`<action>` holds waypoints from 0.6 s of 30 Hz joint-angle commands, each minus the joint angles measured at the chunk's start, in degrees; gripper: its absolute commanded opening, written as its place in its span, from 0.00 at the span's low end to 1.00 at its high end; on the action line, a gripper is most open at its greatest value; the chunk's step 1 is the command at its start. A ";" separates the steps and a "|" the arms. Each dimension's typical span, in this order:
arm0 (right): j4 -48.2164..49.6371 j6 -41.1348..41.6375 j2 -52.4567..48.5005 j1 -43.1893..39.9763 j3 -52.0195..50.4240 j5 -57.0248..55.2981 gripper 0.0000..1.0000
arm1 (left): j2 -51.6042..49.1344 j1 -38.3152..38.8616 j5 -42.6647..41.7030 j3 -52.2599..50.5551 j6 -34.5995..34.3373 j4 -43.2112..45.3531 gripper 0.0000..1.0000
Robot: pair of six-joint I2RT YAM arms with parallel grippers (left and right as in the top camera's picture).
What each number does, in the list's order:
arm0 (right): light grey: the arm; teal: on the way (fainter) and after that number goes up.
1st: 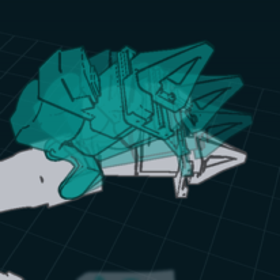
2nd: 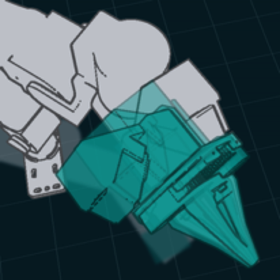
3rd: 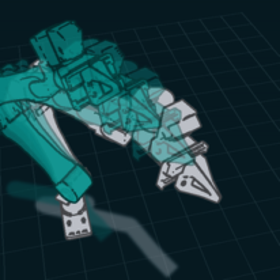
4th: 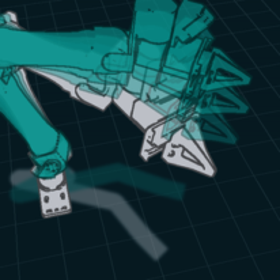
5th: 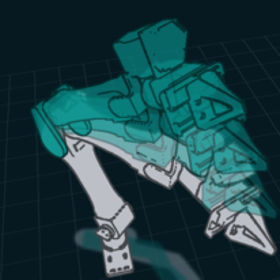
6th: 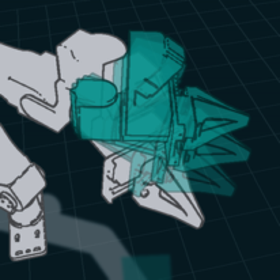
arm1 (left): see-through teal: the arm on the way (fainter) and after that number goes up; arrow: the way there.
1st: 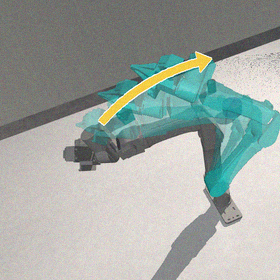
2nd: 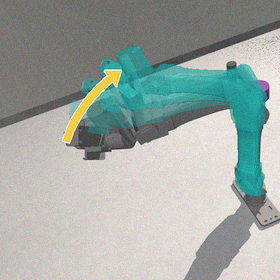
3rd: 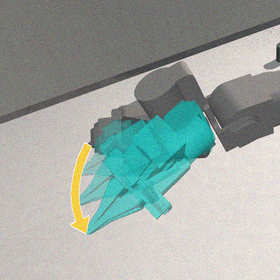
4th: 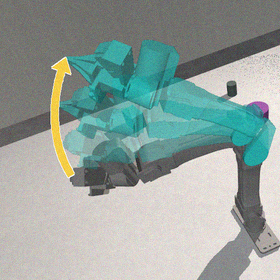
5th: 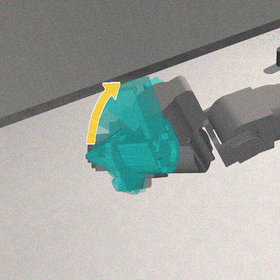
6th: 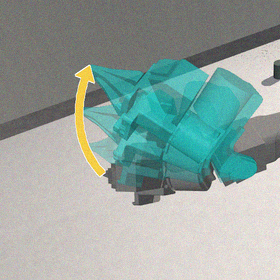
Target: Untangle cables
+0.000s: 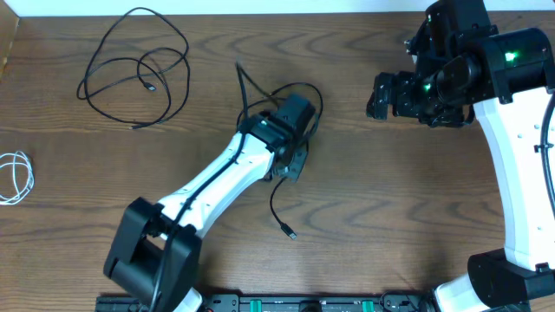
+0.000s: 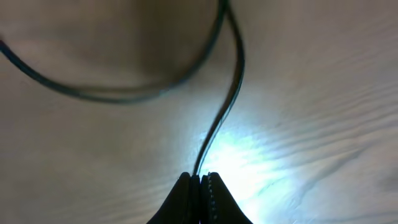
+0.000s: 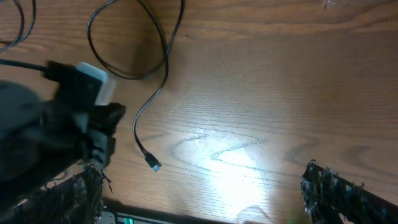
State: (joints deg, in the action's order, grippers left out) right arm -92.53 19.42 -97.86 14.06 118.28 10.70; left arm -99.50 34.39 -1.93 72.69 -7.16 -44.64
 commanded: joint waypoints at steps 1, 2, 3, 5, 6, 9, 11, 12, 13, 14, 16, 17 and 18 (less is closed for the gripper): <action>-0.07 -0.63 0.57 0.24 0.11 -0.22 0.99 | 1.42 -0.44 2.56 1.64 1.88 -0.33 0.10; -0.04 -0.63 0.57 0.24 0.11 -0.22 0.99 | 1.27 -0.46 2.43 1.42 0.61 -0.46 0.17; -0.04 -0.63 0.57 0.24 0.11 -0.22 0.99 | 1.14 -0.46 2.40 1.14 -1.33 -0.74 0.28; -0.04 -0.63 0.57 0.24 0.09 -0.22 0.99 | 1.01 -0.46 2.43 0.13 -4.15 -0.72 0.42; -0.07 -0.63 0.57 0.24 0.11 -0.22 0.99 | 1.01 -0.46 2.43 -0.46 -4.63 -0.50 0.47; -0.04 -0.63 0.57 0.24 0.11 -0.22 0.99 | 0.98 -0.59 2.40 -2.16 -4.63 0.66 0.49; -0.07 -0.63 0.57 0.24 0.11 -0.22 0.99 | 0.98 -0.98 2.32 -2.99 -6.27 1.73 0.50; -0.07 -0.63 0.57 0.24 0.09 -0.22 0.99 | 0.98 -1.22 1.44 -3.26 -7.48 2.27 0.50; -0.04 -0.63 0.57 0.24 0.11 -0.22 0.99 | 0.94 -1.51 -0.59 -3.50 -8.20 2.99 0.50; -0.04 -0.63 0.57 0.24 0.11 -0.24 0.99 | 0.87 -1.73 -4.26 -3.87 -8.20 4.31 0.50; -0.04 -0.63 0.57 0.24 0.11 -0.22 0.99 | 0.48 -1.86 -9.31 -4.42 -8.20 6.82 0.50; -0.07 -0.63 0.57 0.24 0.11 -0.24 0.99 | 0.20 -1.79 -9.86 -4.63 -8.20 7.93 0.50; -0.04 -0.63 0.57 0.24 0.11 -0.22 0.99 | -0.26 -1.42 -9.51 -4.85 -8.20 9.16 0.50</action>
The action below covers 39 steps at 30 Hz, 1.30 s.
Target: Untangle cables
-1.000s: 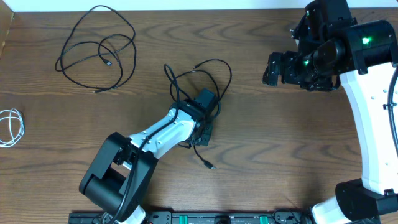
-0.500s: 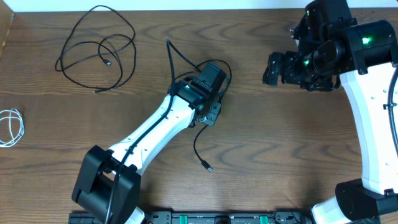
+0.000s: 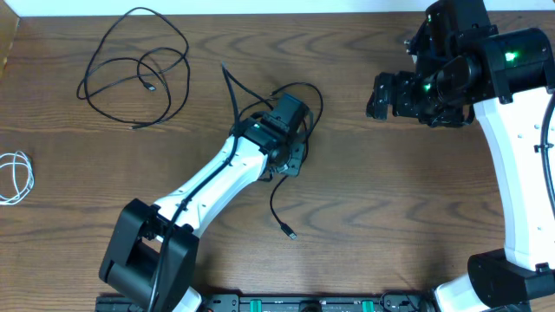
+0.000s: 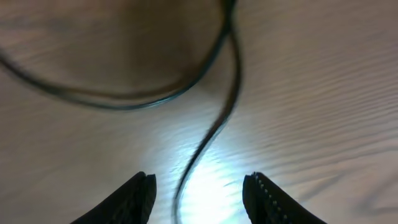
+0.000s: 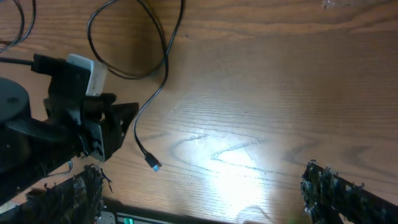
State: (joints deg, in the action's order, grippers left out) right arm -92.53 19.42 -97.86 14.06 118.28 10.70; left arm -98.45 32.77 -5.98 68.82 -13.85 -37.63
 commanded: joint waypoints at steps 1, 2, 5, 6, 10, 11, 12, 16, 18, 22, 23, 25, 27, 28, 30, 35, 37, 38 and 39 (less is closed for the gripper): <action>-0.04 -0.63 0.57 0.24 0.11 -0.22 0.99 | -1.77 0.52 -4.76 -1.07 -1.49 2.97 0.50; -0.04 -0.63 0.57 0.24 0.11 -0.22 0.99 | -2.38 0.79 -3.72 -1.09 -1.49 3.74 0.50; -0.07 -0.63 0.57 0.24 0.11 -0.22 0.99 | -4.52 1.38 1.05 -1.09 -1.46 5.49 0.50; -0.04 -0.63 0.57 0.24 0.11 -0.22 0.99 | -5.38 1.38 2.54 -1.09 -1.46 5.97 0.50; -0.07 -0.63 0.57 0.24 0.11 -0.22 0.99 | -8.28 1.38 3.02 -1.09 -1.46 7.82 0.50; -0.04 -0.63 0.57 0.24 0.11 -0.22 0.99 | -9.05 1.38 3.02 -1.09 -1.46 8.20 0.49; -0.07 -0.63 0.57 0.24 0.11 -0.22 0.99 | -9.75 1.38 2.99 -1.09 -1.46 8.35 0.46; -0.04 -0.63 0.57 0.24 0.11 -0.24 0.99 | -11.89 1.38 1.68 -1.09 -1.46 8.31 0.43; -0.04 -0.63 0.57 0.24 0.11 -0.22 0.99 | -12.85 1.38 0.37 -1.09 -1.46 8.09 0.42; -0.04 -0.63 0.57 0.24 0.11 -0.22 0.99 | -13.99 1.38 0.00 -1.09 -1.25 7.69 0.40; -0.07 -0.63 0.57 0.24 0.11 -0.22 0.99 | -14.08 1.38 0.02 -1.09 -1.25 7.67 0.40; -0.07 -0.63 0.57 0.24 0.11 -0.22 0.99 | -14.19 1.38 0.02 -1.09 -0.20 7.67 0.39; -0.04 -0.63 0.57 0.24 0.11 -0.22 0.99 | -14.51 1.38 0.02 -1.11 1.51 7.52 0.35; -0.07 -0.63 0.57 0.24 0.11 -0.24 0.99 | -15.02 1.38 0.02 -1.09 1.57 7.23 0.28; -0.07 -0.63 0.57 0.24 0.11 -0.22 0.99 | -15.85 1.38 0.00 -1.11 1.57 6.64 0.19; -0.07 -0.63 0.57 0.24 0.11 -0.22 0.99 | -16.96 1.38 0.00 -1.09 1.57 5.97 0.08; -0.04 -0.63 0.57 0.24 0.11 -0.22 0.99 | -16.55 1.38 0.00 -0.98 1.57 5.55 0.07; -0.04 -0.63 0.57 0.24 0.11 -0.22 0.99 | -16.22 1.38 -0.02 -0.83 1.75 5.18 0.07; -0.07 -0.63 0.57 0.24 0.11 -0.22 0.99 | -15.85 1.38 -0.04 -0.63 2.05 4.72 0.07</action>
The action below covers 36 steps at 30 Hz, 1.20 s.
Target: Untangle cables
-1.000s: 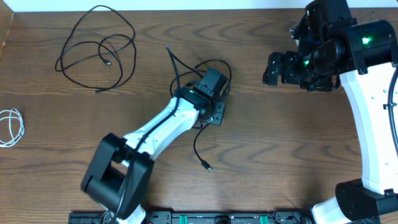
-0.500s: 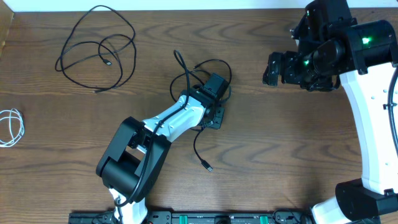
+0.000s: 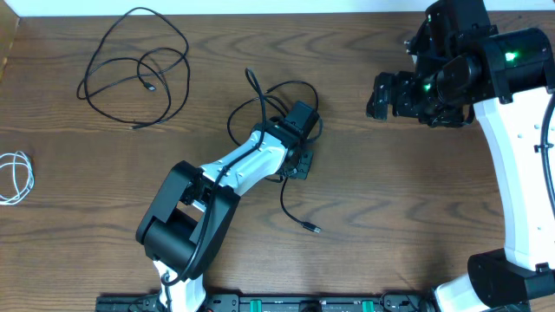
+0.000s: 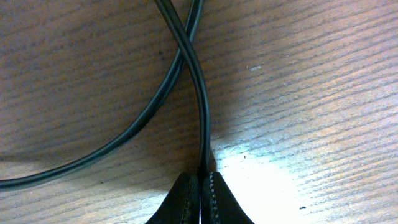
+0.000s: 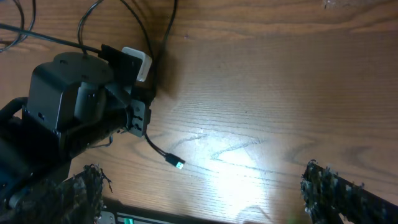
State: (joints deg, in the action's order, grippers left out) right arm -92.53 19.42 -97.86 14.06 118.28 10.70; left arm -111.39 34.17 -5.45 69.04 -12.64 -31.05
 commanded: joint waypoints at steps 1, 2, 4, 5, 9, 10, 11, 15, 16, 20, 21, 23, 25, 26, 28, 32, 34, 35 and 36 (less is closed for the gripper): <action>-0.04 -0.63 0.57 0.24 0.11 -0.22 0.99 | -2.29 -0.02 -0.57 -0.50 1.51 -2.60 0.08; -0.04 -0.63 0.57 0.24 0.11 -0.22 0.99 | -1.70 -0.02 -0.57 -0.11 2.01 -3.39 0.08; -0.07 -0.63 0.57 0.24 0.09 -0.22 0.99 | -0.15 -0.02 -0.57 1.05 2.54 -5.53 0.07; -0.04 -0.63 0.57 0.24 0.11 -0.22 0.99 | 0.70 -0.02 -0.59 1.62 2.51 -6.47 0.08; -0.07 -0.63 0.57 0.24 0.11 -0.22 0.99 | 5.70 -0.02 -2.10 2.71 2.54 -8.68 0.07; -0.04 -0.63 0.57 0.24 0.11 -0.24 0.99 | 7.41 -0.02 -2.89 2.71 2.54 -8.94 0.08; -0.04 -0.63 0.57 0.24 0.09 -0.22 0.99 | 8.59 -0.02 -2.95 2.71 2.51 -9.03 0.07; -0.04 -0.63 0.57 0.24 0.11 -0.22 0.99 | 14.19 -0.39 -2.89 2.71 3.52 -9.18 0.07; -0.07 -0.63 0.57 0.24 0.11 -0.22 0.99 | 15.04 -0.57 -2.89 2.71 4.13 -9.18 0.08; -0.04 -0.63 0.57 0.24 0.11 -0.22 0.99 | 18.53 -1.40 -2.86 2.71 8.61 -9.20 0.07; -0.04 -0.63 0.57 0.24 0.09 -0.22 0.99 | 19.02 -1.66 -2.64 2.71 8.83 -9.20 0.07; -0.04 -0.63 0.57 0.24 0.11 -0.22 0.99 | 18.99 -1.92 -2.69 2.69 8.72 -9.46 0.09; -0.07 -0.63 0.57 0.24 0.11 -0.22 0.99 | 18.51 -1.90 -2.69 2.67 8.52 -10.73 0.17; -0.07 -0.63 0.57 0.24 0.11 -0.22 0.99 | 18.32 -1.90 -2.69 2.64 7.78 -11.61 0.28; -0.04 -0.63 0.57 0.24 0.11 -0.22 0.99 | 18.03 -1.92 -2.69 2.56 6.36 -13.75 0.53; -0.04 -0.63 0.57 0.24 0.11 -0.22 0.99 | 18.01 -1.92 -2.71 2.45 0.11 -19.41 0.64; -0.04 -0.63 0.57 0.24 0.11 -0.22 0.99 | 18.01 -1.90 -2.71 2.45 -6.49 -22.21 0.64; -0.04 -0.63 0.57 0.24 0.09 -0.22 0.99 | 18.01 -1.90 -2.71 2.34 -10.45 -23.50 0.64; -0.07 -0.63 0.57 0.24 0.11 -0.22 0.99 | 18.01 -1.88 -2.69 2.05 -13.42 -24.44 0.63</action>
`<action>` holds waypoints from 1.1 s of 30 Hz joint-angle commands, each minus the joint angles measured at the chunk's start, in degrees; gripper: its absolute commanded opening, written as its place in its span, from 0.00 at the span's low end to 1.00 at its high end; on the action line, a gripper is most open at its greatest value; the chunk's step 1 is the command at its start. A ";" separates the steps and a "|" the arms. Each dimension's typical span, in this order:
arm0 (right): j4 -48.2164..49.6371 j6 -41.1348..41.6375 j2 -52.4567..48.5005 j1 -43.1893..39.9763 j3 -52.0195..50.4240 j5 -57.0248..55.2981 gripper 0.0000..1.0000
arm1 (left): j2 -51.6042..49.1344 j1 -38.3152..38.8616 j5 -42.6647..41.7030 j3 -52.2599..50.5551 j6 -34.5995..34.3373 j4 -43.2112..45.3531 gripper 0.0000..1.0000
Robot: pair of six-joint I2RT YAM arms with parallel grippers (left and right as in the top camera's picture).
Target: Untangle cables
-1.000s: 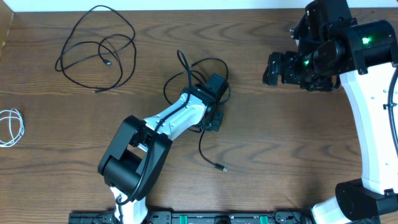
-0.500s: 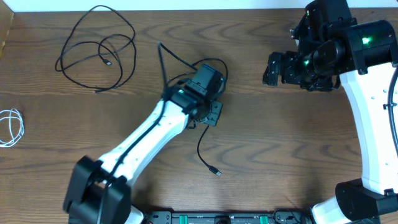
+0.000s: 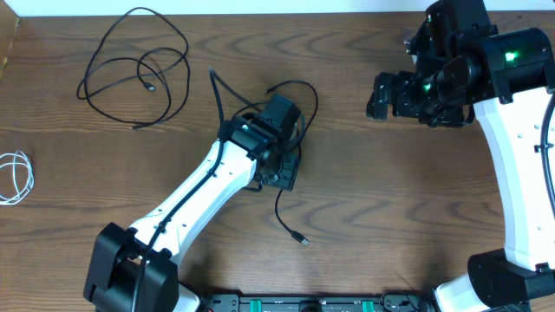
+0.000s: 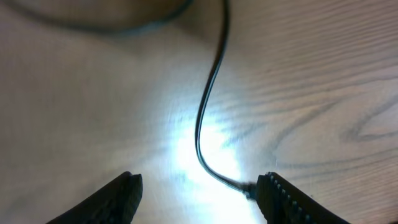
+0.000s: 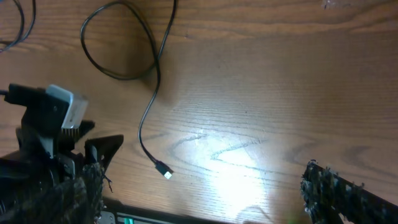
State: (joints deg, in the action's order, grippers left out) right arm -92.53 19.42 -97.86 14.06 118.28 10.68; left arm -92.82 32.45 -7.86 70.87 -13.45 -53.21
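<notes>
A black cable (image 3: 293, 94) lies in a loop at the table's middle, and its tail runs down to a plug (image 3: 301, 238). My left gripper (image 3: 279, 173) stands open just over that tail. In the left wrist view the cable (image 4: 210, 93) curves down between the wide-apart fingers, with the plug (image 4: 249, 186) close to the right fingertip; the left gripper (image 4: 199, 186) holds nothing. My right gripper (image 3: 379, 95) hangs open at the far right, well away from the cable. The right gripper (image 5: 205, 193) looks down on the cable tail (image 5: 149, 99) and its plug (image 5: 165, 175).
A second black cable (image 3: 139, 65) lies loosely coiled at the back left. A white cable (image 3: 16, 178) sits at the left edge. The left arm (image 3: 199, 195) stretches diagonally across the front of the wooden table (image 3: 390, 199).
My left gripper, shut on the black cable's tail before, is now open with the cable lying loose between its fingers. The cable's far free end and its plug have shifted left.
My left gripper was shut on the cable's tail, then open over it, then shut on it again near a crossing, with the loop and plug displaced to the right. Now it is open and the cable lies free. The right arm has stayed still throughout.
</notes>
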 commanded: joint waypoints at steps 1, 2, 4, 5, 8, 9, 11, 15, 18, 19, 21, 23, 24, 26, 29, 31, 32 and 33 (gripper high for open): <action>-0.04 -0.63 0.57 0.24 0.11 -0.20 0.99 | -0.57 0.02 -0.28 -0.28 -15.45 -3.21 0.64; -0.07 -0.63 0.57 0.24 0.11 -0.20 0.99 | -0.57 0.13 -0.24 -1.77 -17.99 -3.96 0.63; -0.07 -0.63 0.57 0.24 0.09 -0.20 0.99 | -0.57 0.13 -0.26 -3.54 -20.06 -3.96 0.62; -0.07 -0.63 0.57 0.24 0.09 -0.22 0.99 | -0.55 0.11 -0.26 -4.39 -20.79 -3.93 0.62; -0.07 -0.63 0.57 0.24 0.11 -0.20 0.99 | -0.35 0.15 -0.55 -5.09 -20.74 -5.01 0.62; -0.04 -0.63 0.57 0.24 0.11 -0.20 0.99 | -0.04 0.15 -0.66 -5.09 -20.74 -5.62 0.62; -0.04 -0.63 0.57 0.24 0.11 -0.20 0.99 | 1.01 0.44 -0.63 -5.09 -20.70 -7.10 0.62; -0.04 -0.63 0.57 0.24 0.11 -0.20 0.99 | 5.57 2.08 -0.59 -6.08 -20.87 -9.31 0.62; -0.04 -0.63 0.57 0.24 0.11 -0.22 0.99 | 9.97 3.48 -0.39 -8.26 -21.88 -8.44 0.63; -0.04 -0.63 0.57 0.24 0.11 -0.20 0.99 | 11.23 3.80 -0.20 -9.18 -22.29 -7.85 0.63; -0.04 -0.63 0.57 0.24 0.11 -0.20 0.99 | 13.60 4.02 1.36 -11.58 -24.76 -6.45 0.63; -0.04 -0.63 0.57 0.24 0.11 -0.20 0.99 | 14.64 4.00 2.71 -14.10 -27.85 -4.09 0.64; -0.04 -0.63 0.57 0.24 0.11 -0.20 0.99 | 14.64 4.00 2.71 -15.54 -28.48 -1.86 0.66; -0.04 -0.63 0.57 0.24 0.11 -0.20 0.99 | 14.01 4.04 2.03 -17.90 -29.27 2.03 0.68; -0.04 -0.63 0.57 0.24 0.11 -0.20 0.99 | 12.04 4.26 0.39 -20.13 -30.95 6.45 0.67; -0.07 -0.63 0.57 0.24 0.11 -0.20 0.99 | 9.81 4.98 0.37 -20.28 -31.69 8.20 0.67; -0.04 -0.63 0.57 0.24 0.11 -0.20 0.99 | 9.07 5.33 0.37 -20.28 -31.69 8.83 0.66; -0.07 -0.63 0.57 0.24 0.11 -0.20 0.99 | 8.09 5.79 0.42 -20.28 -31.74 9.62 0.65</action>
State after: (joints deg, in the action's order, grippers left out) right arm -92.53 19.42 -97.86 14.06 118.28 10.70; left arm -82.37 37.04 -7.40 50.70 -43.09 -44.91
